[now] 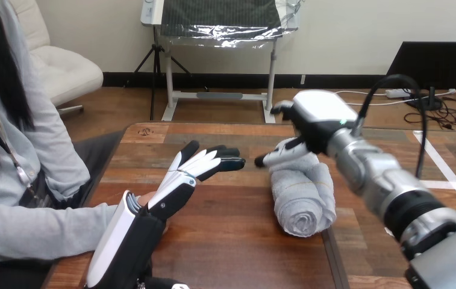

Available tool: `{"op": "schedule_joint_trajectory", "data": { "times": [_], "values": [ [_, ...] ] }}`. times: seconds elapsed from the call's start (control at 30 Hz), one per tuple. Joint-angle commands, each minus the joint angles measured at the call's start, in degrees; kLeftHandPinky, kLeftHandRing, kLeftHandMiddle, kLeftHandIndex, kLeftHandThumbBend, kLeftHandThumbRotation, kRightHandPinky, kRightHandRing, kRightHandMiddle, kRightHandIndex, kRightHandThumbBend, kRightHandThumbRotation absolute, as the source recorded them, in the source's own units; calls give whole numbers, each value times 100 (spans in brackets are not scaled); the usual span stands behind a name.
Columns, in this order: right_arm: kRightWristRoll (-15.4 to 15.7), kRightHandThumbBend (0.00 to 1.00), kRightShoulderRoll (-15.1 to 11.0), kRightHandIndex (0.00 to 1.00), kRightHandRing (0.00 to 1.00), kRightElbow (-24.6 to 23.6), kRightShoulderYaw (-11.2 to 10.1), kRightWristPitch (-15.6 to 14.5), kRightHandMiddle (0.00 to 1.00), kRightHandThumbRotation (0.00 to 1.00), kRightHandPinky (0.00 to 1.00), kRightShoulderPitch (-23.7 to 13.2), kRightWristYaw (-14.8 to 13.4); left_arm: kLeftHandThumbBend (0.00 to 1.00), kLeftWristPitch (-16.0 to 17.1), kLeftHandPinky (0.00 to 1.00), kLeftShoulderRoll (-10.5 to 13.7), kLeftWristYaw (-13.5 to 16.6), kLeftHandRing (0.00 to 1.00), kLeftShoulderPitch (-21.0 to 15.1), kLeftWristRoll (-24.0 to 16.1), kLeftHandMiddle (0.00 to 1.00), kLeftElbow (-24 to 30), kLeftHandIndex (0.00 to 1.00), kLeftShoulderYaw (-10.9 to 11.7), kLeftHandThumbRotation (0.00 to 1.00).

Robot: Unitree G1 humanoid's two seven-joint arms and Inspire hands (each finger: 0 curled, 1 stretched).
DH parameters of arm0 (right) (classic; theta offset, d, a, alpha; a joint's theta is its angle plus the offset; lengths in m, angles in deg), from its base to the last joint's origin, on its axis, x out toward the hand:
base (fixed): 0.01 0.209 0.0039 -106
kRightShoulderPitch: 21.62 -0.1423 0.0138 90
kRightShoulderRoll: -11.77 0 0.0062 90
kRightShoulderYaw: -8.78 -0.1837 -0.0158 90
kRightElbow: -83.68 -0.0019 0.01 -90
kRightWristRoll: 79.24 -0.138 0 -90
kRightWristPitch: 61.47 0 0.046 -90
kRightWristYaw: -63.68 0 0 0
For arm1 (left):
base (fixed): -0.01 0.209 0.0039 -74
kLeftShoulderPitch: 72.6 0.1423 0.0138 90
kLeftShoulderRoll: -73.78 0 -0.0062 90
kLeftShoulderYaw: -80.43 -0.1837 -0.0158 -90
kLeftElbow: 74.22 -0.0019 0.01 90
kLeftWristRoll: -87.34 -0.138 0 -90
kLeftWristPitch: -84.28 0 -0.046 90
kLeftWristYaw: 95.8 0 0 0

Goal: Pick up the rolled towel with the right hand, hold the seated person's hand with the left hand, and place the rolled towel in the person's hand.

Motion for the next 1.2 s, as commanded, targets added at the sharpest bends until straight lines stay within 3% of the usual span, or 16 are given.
{"op": "schedule_joint_trajectory", "data": {
  "times": [0.0, 0.2, 0.5, 0.7, 0.9, 1.17],
  "values": [
    [-153, 100, -342, 91, 79, -503, -199, -27, 86, 56, 55, -263, 136, 100, 106, 100, -84, 48, 90, -357, 40, 87, -104, 80, -17, 60],
    [-168, 100, -572, 92, 80, -870, -227, -49, 87, 56, 58, -190, 330, 100, 102, 100, -98, 27, 91, -398, 38, 87, -150, 80, -52, 61],
    [-163, 100, -865, 93, 78, -1526, -274, -463, 88, 59, 54, -95, 813, 100, 170, 100, -108, -24, 93, -532, 104, 88, -292, 81, -163, 60],
    [-51, 100, -1048, 94, 78, -1937, -233, -884, 89, 64, 52, -94, 1342, 100, 156, 100, -143, -22, 94, -577, 115, 89, -345, 82, -202, 61],
    [108, 99, -1182, 94, 75, -2007, -109, -1037, 87, 74, 52, -226, 1738, 100, 194, 100, -189, 11, 94, -651, 69, 89, -404, 81, -204, 62],
    [344, 100, -1034, 89, 68, -1427, 55, -1306, 80, 85, 48, -677, 2163, 100, 207, 100, -201, 1, 93, -758, 65, 89, -475, 81, -221, 63]
  ]
}}
